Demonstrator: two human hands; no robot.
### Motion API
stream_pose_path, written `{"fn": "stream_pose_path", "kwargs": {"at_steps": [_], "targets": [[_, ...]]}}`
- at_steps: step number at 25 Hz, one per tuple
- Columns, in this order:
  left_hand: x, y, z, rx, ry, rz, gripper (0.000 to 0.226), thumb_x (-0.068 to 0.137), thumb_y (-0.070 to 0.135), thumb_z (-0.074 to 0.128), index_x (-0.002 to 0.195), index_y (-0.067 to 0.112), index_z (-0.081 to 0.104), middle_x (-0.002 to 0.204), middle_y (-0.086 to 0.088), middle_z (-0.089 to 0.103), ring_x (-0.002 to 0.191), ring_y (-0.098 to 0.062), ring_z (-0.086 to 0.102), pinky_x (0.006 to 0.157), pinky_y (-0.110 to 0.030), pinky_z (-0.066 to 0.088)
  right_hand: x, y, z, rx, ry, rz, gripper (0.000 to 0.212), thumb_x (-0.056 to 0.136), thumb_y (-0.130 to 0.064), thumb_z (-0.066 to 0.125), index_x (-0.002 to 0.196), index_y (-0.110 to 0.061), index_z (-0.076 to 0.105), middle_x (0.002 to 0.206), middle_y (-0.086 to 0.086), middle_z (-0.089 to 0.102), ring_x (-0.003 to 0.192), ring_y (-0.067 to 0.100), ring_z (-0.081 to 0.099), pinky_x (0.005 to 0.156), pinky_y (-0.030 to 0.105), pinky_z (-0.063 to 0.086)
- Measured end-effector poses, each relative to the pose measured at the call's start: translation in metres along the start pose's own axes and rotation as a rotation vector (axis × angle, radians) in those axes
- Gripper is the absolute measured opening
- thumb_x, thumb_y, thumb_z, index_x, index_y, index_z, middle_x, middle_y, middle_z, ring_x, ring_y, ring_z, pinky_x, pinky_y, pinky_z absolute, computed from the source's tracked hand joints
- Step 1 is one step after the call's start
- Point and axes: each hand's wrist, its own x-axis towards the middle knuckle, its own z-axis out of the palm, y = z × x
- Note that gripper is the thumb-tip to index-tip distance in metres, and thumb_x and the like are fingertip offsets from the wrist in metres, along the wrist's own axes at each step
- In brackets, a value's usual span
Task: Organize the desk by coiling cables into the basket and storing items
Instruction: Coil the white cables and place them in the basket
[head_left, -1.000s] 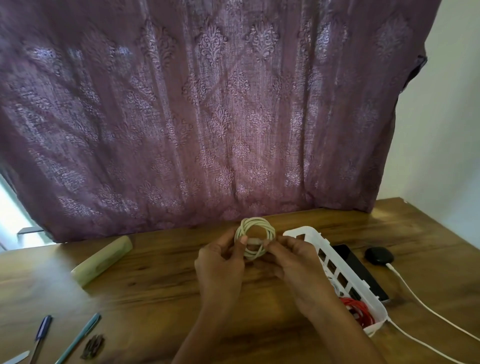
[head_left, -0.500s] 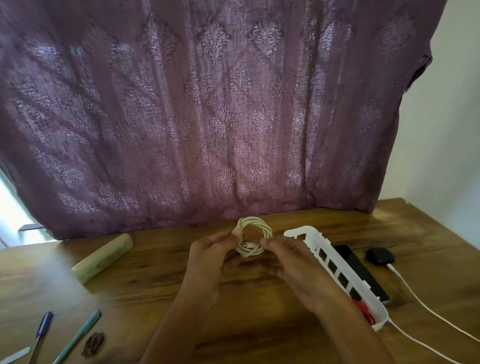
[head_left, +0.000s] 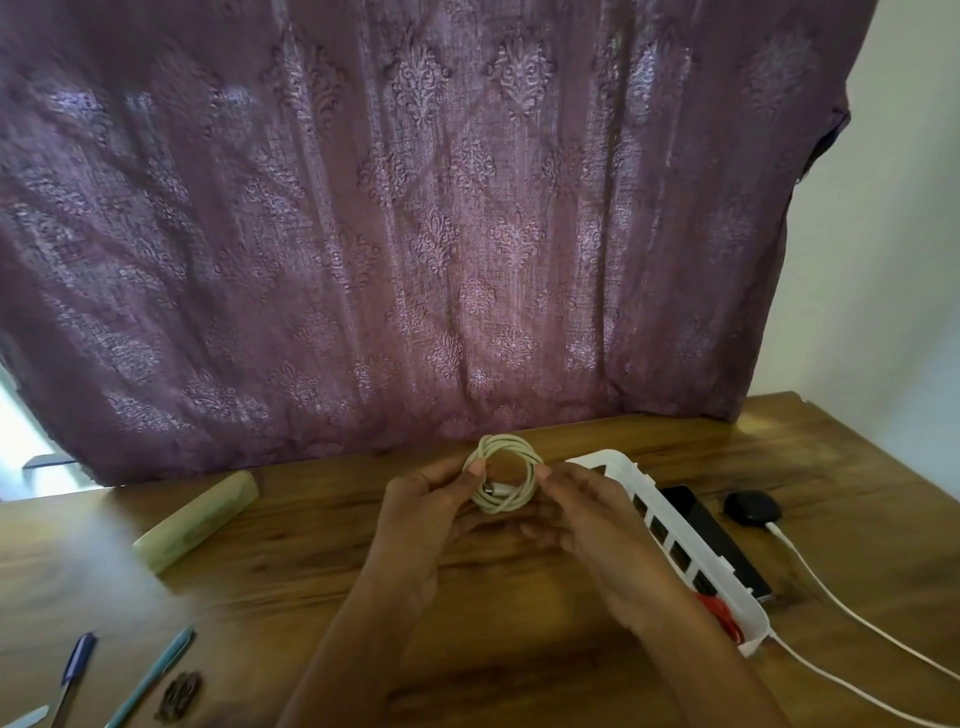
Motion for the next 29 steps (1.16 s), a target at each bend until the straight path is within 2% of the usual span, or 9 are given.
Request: {"fn": "stream_pose_path", "kwargs": {"at_steps": [4, 7, 9, 13, 15, 18, 21, 25, 29], "targets": [[0.001, -0.009, 0.007, 0.053, 0.009, 0.01, 0.015, 0.088, 0.01, 0.056, 0.095, 0.009, 0.069, 0.089, -0.006, 0.075, 0.084, -0.016, 0.071, 0.068, -0.021, 0.057, -0.002, 0.003, -0.007, -0.061, 0.097, -0.079, 0.015, 0.088, -0.017, 0.06, 0.096, -0.009, 0.069, 0.091, 0.006, 0.074, 0.09, 0.022, 0.07, 0.075, 0.032, 0.058], [0.003, -0.024, 0.015, 0.107, 0.032, -0.008, 0.012, 0.086, 0.01, 0.06, 0.094, 0.01, 0.069, 0.088, -0.005, 0.075, 0.083, -0.017, 0.071, 0.075, -0.029, 0.057, -0.007, 0.01, -0.017, -0.038, 0.179, -0.078, 0.014, 0.082, -0.01, 0.067, 0.096, -0.006, 0.069, 0.088, 0.011, 0.074, 0.083, 0.02, 0.071, 0.072, 0.028, 0.058], [0.004, -0.036, 0.021, 0.111, 0.015, -0.03, 0.013, 0.085, 0.01, 0.061, 0.096, 0.01, 0.068, 0.089, -0.005, 0.075, 0.083, -0.017, 0.071, 0.076, -0.031, 0.057, -0.009, 0.018, -0.027, -0.022, 0.259, -0.033, 0.016, 0.079, -0.005, 0.069, 0.095, -0.005, 0.067, 0.086, 0.014, 0.073, 0.079, 0.02, 0.071, 0.065, 0.023, 0.057], [0.009, -0.065, 0.033, 0.124, -0.023, -0.125, 0.012, 0.084, 0.009, 0.063, 0.096, 0.012, 0.067, 0.091, -0.006, 0.074, 0.082, -0.016, 0.071, 0.064, -0.021, 0.056, -0.007, 0.031, -0.054, -0.011, 0.381, 0.081, 0.019, 0.077, -0.001, 0.071, 0.094, -0.001, 0.065, 0.084, 0.011, 0.073, 0.074, 0.018, 0.072, 0.059, 0.021, 0.056], [0.016, -0.08, 0.038, 0.184, -0.004, -0.16, 0.012, 0.085, 0.011, 0.063, 0.092, 0.02, 0.064, 0.097, -0.005, 0.071, 0.088, -0.016, 0.069, 0.071, -0.024, 0.056, 0.002, 0.031, -0.075, -0.044, 0.443, 0.107, 0.019, 0.077, 0.001, 0.071, 0.094, 0.003, 0.064, 0.086, 0.013, 0.072, 0.073, 0.021, 0.071, 0.055, 0.02, 0.056], [0.032, -0.098, 0.045, 0.366, 0.066, -0.095, 0.014, 0.085, 0.019, 0.064, 0.092, 0.031, 0.064, 0.098, 0.006, 0.069, 0.091, -0.008, 0.065, 0.082, -0.03, 0.053, 0.03, 0.026, -0.112, -0.145, 0.494, 0.115, 0.02, 0.078, 0.0, 0.07, 0.095, 0.004, 0.061, 0.09, 0.018, 0.07, 0.075, 0.025, 0.07, 0.057, 0.022, 0.057], [0.047, -0.112, 0.065, 0.572, 0.14, -0.016, 0.021, 0.088, 0.025, 0.06, 0.108, 0.027, 0.062, 0.101, 0.014, 0.063, 0.085, 0.004, 0.054, 0.07, -0.016, 0.042, 0.074, 0.023, -0.138, -0.276, 0.531, 0.075, 0.016, 0.078, -0.001, 0.071, 0.091, 0.004, 0.063, 0.085, 0.02, 0.07, 0.069, 0.023, 0.069, 0.066, 0.032, 0.059], [0.072, -0.141, 0.094, 0.704, 0.2, 0.014, 0.042, 0.088, 0.031, 0.058, 0.129, 0.025, 0.049, 0.122, 0.009, 0.059, 0.108, -0.01, 0.055, 0.083, -0.023, 0.041, 0.116, 0.033, -0.143, -0.552, 0.474, 0.06, 0.006, 0.079, -0.008, 0.071, 0.077, -0.01, 0.066, 0.069, 0.005, 0.068, 0.065, 0.02, 0.069, 0.071, 0.041, 0.059], [0.082, -0.167, 0.106, 0.784, 0.192, 0.057, 0.048, 0.092, 0.035, 0.049, 0.138, 0.027, 0.038, 0.126, 0.006, 0.056, 0.112, -0.013, 0.054, 0.088, -0.027, 0.044, 0.133, 0.045, -0.138, -0.865, 0.416, 0.001, 0.004, 0.083, -0.013, 0.064, 0.081, -0.01, 0.064, 0.077, 0.005, 0.067, 0.071, 0.018, 0.066, 0.06, 0.028, 0.055]]}}
